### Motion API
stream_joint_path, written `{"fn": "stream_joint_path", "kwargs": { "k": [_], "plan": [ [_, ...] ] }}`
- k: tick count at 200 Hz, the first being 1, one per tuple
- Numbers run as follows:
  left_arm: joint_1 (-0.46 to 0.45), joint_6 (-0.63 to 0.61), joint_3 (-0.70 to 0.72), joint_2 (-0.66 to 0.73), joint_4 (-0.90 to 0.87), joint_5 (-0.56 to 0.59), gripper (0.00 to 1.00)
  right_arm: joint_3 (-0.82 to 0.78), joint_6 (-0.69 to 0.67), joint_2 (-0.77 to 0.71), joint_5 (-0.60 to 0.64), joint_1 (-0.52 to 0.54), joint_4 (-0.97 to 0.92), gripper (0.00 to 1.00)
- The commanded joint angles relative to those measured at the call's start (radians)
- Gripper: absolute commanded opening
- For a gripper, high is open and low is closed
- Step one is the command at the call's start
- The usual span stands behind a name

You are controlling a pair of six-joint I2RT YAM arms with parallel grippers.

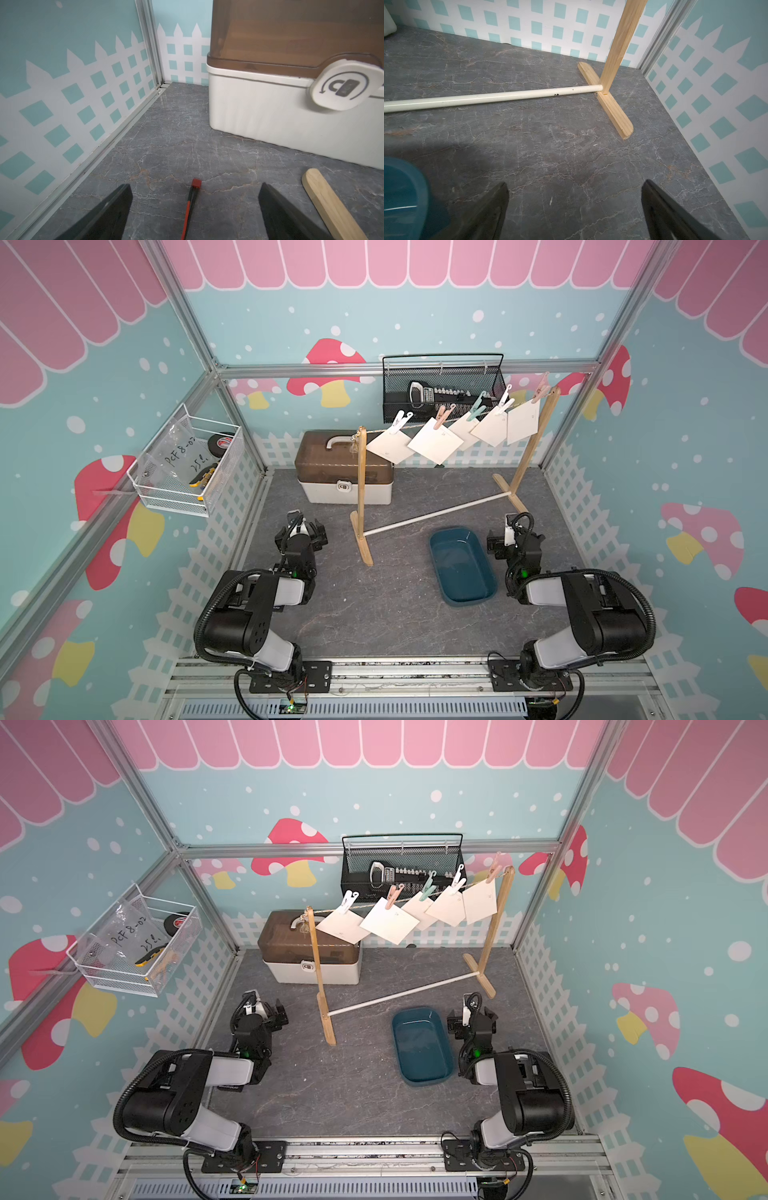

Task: Remove the postcards from the strings
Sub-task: Adjust the clothesline at the center of the board.

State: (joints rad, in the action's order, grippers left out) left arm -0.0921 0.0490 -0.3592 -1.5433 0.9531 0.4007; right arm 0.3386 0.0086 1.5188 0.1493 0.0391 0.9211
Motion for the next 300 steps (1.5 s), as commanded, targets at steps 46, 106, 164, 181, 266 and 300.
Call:
{"fn": "stream_joint_path", "kwargs": {
  "k": [46, 106, 164, 181, 266, 300],
  "plan": [
    [-0.003, 0.002, -0.014, -0.003, -0.009, 0.013, 0.99, 0.011, -0.002, 0.006, 0.01, -0.002, 0.016, 0.99],
    [-0.003, 0.003, -0.014, -0.003, -0.009, 0.013, 0.99, 0.013, 0.001, 0.006, 0.01, -0.002, 0.016, 0.98],
    [-0.007, -0.008, 0.022, 0.04, 0.028, 0.008, 0.99, -0.002, 0.008, -0.036, 0.025, -0.003, 0.011, 0.99],
    [-0.022, -0.012, 0.043, 0.147, -0.027, 0.052, 0.99, 0.011, 0.004, -0.114, 0.021, -0.002, -0.078, 0.99],
    [-0.308, 0.136, -0.293, 0.583, -0.761, 0.278, 0.99, 0.406, 0.296, -0.488, -0.163, -0.002, -0.864, 0.99],
    [-0.442, 0.144, -0.449, 0.56, -0.904, 0.221, 0.95, 0.438, 0.377, -0.53, -0.454, -0.001, -0.827, 0.98]
  ]
}}
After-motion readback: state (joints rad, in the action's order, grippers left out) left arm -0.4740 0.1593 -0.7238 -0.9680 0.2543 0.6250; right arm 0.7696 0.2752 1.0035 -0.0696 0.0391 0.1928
